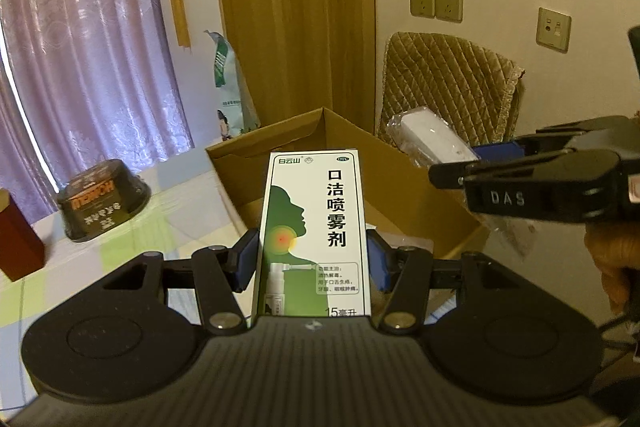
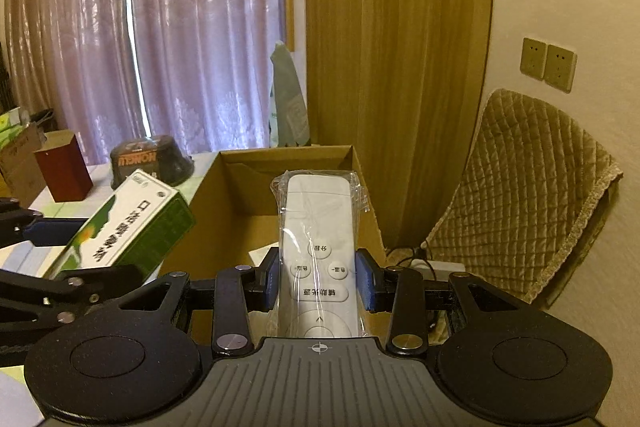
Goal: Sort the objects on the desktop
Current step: 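Carry the bagged remote and spray box with both tools over the cardboard box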
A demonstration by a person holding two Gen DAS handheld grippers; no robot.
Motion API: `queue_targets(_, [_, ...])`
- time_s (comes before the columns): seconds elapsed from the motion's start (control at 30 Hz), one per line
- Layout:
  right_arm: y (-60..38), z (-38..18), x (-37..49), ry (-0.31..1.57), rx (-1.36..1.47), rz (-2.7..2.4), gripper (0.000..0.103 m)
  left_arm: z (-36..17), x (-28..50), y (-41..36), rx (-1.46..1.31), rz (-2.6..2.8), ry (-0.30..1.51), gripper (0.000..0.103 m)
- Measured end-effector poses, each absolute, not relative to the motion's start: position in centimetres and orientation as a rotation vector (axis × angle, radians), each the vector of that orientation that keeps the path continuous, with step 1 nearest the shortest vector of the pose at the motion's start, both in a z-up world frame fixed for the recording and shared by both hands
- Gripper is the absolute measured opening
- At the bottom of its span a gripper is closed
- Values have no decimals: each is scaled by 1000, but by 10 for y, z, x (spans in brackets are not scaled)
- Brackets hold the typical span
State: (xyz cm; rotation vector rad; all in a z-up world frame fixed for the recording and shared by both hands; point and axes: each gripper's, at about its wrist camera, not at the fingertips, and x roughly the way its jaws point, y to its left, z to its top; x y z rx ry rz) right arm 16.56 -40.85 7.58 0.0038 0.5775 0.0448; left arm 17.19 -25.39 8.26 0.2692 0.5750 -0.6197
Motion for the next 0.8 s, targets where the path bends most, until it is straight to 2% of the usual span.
queue_targets(0.8, [-429,28,222,688,2,45,38,29,236,-300,307,-642,646,51])
